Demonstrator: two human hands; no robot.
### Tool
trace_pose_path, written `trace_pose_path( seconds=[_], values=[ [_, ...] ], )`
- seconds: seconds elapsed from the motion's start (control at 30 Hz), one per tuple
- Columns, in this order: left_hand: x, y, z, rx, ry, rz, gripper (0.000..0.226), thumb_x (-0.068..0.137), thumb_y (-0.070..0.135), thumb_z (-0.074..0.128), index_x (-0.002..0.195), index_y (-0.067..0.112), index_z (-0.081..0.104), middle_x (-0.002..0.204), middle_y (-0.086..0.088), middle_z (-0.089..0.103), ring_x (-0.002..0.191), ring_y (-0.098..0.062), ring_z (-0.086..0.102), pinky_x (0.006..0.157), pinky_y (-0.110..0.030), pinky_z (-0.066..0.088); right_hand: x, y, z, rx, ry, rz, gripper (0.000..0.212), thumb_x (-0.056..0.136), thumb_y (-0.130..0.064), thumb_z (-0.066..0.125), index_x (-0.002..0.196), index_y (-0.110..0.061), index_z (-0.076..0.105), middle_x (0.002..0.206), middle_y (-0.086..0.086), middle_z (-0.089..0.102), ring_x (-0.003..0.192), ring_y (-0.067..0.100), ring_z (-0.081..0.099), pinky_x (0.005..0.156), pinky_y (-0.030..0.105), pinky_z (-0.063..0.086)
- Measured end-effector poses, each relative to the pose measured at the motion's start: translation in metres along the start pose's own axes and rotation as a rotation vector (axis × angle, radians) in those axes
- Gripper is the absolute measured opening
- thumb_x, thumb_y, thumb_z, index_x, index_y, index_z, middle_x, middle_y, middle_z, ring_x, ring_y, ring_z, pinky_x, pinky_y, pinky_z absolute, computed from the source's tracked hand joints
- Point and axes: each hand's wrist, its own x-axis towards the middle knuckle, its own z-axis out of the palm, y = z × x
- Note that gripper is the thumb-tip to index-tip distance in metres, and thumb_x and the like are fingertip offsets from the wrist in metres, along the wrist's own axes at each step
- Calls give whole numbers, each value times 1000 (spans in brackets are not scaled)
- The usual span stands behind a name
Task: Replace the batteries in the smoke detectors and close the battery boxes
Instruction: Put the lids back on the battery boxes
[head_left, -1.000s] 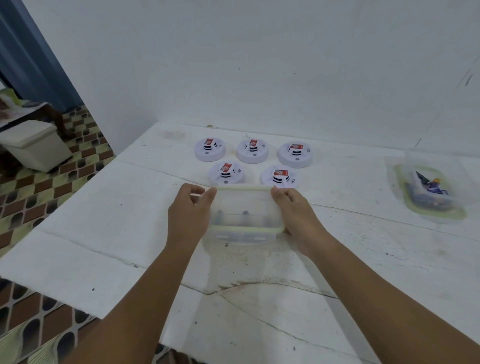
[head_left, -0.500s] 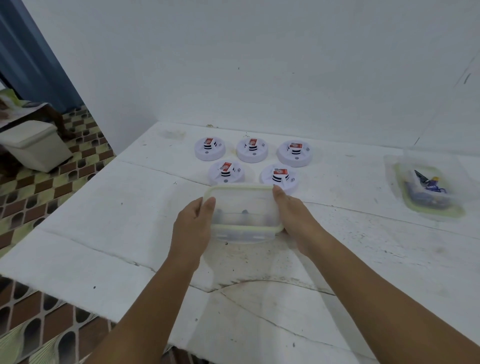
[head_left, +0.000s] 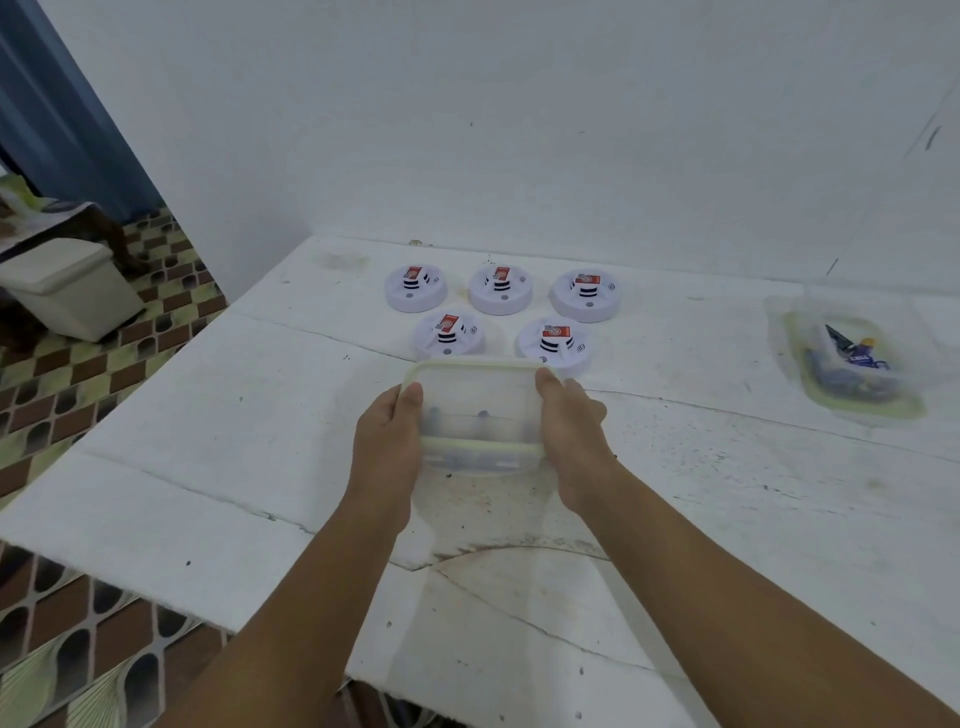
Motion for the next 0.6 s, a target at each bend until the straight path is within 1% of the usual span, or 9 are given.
trace_pose_path(
  seconds=[0.13, 0.23, 0.27, 0.3, 0.33, 0.37, 0.4, 0.47, 0.6],
  values=[
    [-1, -1, 0, 67, 24, 79, 26, 109, 35, 50, 94, 32, 71, 96, 11, 71, 89, -7, 64, 76, -25, 49, -7, -2, -11, -119, -30, -42, 67, 106, -57, 41, 160, -20, 28, 153, 3, 24, 112, 25, 38, 94, 43, 38],
    [-1, -4, 0, 95, 59, 123, 26, 108, 35, 50, 94, 31, 72, 97, 8, 74, 94, -13, 66, 83, -31, 53, -16, 7, -18, -157, -5, -105, 63, 105, -56, 44, 155, -18, 37, 151, 0, 27, 111, 22, 42, 90, 40, 38],
    [-2, -5, 1, 103, 70, 132, 26, 107, 36, 50, 95, 30, 73, 98, 7, 74, 96, -16, 67, 87, -35, 53, -19, 11, -18, -162, -12, -127, 54, 105, -55, 43, 142, -16, 50, 142, -1, 32, 106, 21, 46, 87, 38, 40],
    [-2, -6, 1, 112, 79, 140, 27, 107, 37, 50, 95, 29, 73, 98, 6, 74, 97, -17, 68, 88, -37, 54, -22, 14, -17, -155, -21, -143, 45, 105, -55, 43, 116, -15, 61, 129, -1, 37, 95, 19, 48, 79, 35, 41],
    [-2, -6, 1, 121, 84, 143, 27, 107, 37, 50, 94, 29, 72, 97, 7, 74, 96, -17, 67, 88, -38, 53, -22, 17, -14, -134, -12, -159, 44, 105, -54, 43, 88, -16, 58, 114, 0, 38, 82, 17, 46, 70, 31, 39],
    [-2, -6, 2, 126, 84, 138, 28, 107, 38, 49, 92, 28, 72, 95, 7, 73, 93, -16, 66, 87, -37, 52, -23, 18, -12, -120, 11, -173, 47, 106, -53, 43, 72, -20, 46, 101, 0, 36, 73, 16, 41, 63, 30, 34],
    [-2, -6, 3, 129, 82, 130, 29, 107, 39, 49, 92, 27, 71, 95, 6, 72, 90, -16, 64, 85, -37, 52, -21, 19, -9, -117, 36, -182, 49, 106, -52, 43, 67, -23, 38, 92, -1, 33, 71, 17, 38, 63, 30, 32],
    [-2, -6, 3, 120, 81, 114, 30, 107, 39, 50, 94, 23, 72, 95, 3, 72, 89, -16, 63, 84, -36, 51, -19, 19, -4, -113, 70, -202, 49, 106, -52, 40, 64, -26, 35, 85, -4, 30, 80, 22, 38, 73, 34, 33],
    [-2, -4, 3, 89, 62, 77, 29, 106, 40, 51, 95, 25, 73, 98, 3, 74, 93, -17, 65, 90, -40, 54, -16, 23, 0, -124, 82, -175, 42, 102, -57, 37, 71, -30, 44, 99, 2, 46, 94, 24, 42, 80, 41, 36]
  ],
)
